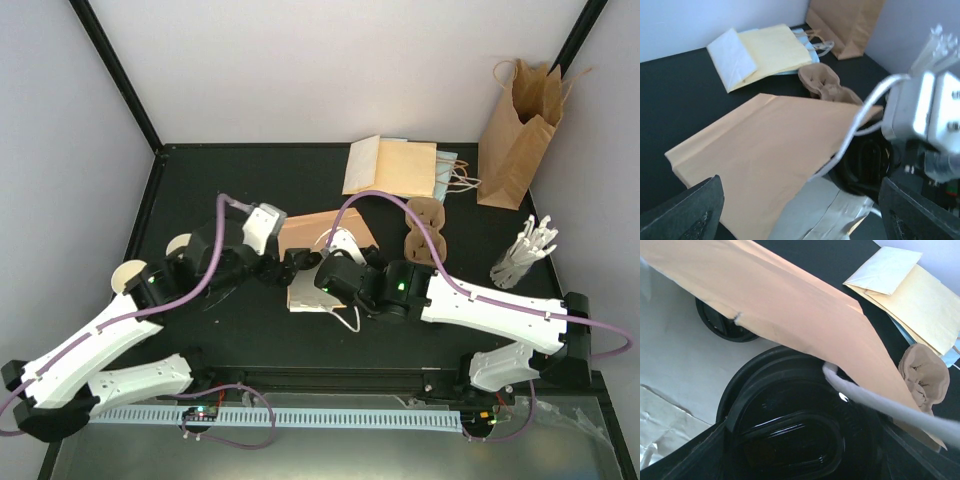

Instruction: Pack the takeout coffee

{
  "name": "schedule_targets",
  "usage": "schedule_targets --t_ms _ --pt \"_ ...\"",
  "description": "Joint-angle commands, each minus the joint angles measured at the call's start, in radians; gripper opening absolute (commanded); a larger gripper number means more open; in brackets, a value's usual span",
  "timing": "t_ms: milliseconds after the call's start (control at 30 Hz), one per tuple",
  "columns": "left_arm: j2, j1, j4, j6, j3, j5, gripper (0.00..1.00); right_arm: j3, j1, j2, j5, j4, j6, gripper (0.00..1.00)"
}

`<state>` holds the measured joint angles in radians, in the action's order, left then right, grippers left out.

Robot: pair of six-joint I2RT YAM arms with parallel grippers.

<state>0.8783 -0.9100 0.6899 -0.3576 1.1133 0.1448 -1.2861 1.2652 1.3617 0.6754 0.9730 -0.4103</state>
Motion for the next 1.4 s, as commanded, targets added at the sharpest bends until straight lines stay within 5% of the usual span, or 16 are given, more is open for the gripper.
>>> schedule_targets --t_ms 0,133,367,767,833,1067,1367 --pt "0.103 -0.001 0.069 0.321 0.052 -0.152 0.88 0.001 -0.034 -0.053 0.016 -0.045 0.002 0.7" --pt "0.183 -0.001 0.06 0.515 0.081 -0.195 0.88 0.008 -0.067 -0.079 -0.013 -0.095 0.027 0.7" --pt "0.341 0.053 0.056 0.541 0.173 -0.019 0.83 0.037 -0.092 -0.108 -0.075 -0.169 0.059 0.7" --pt "0.359 0.152 0.049 0.62 0.2 -0.164 0.79 0.06 -0.142 -0.109 -0.119 -0.228 0.056 0.7" --pt "0.425 0.17 0.075 0.637 0.236 -0.19 0.72 0.065 -0.144 -0.112 -0.126 -0.24 0.054 0.7" --pt "0.612 0.192 0.205 0.632 0.414 -0.231 0.03 0.117 -0.143 -0.133 -0.161 -0.325 0.035 0.7" --pt "0.618 0.194 0.224 0.564 0.456 -0.36 0.02 0.175 -0.124 -0.117 -0.146 -0.381 0.058 0.7"
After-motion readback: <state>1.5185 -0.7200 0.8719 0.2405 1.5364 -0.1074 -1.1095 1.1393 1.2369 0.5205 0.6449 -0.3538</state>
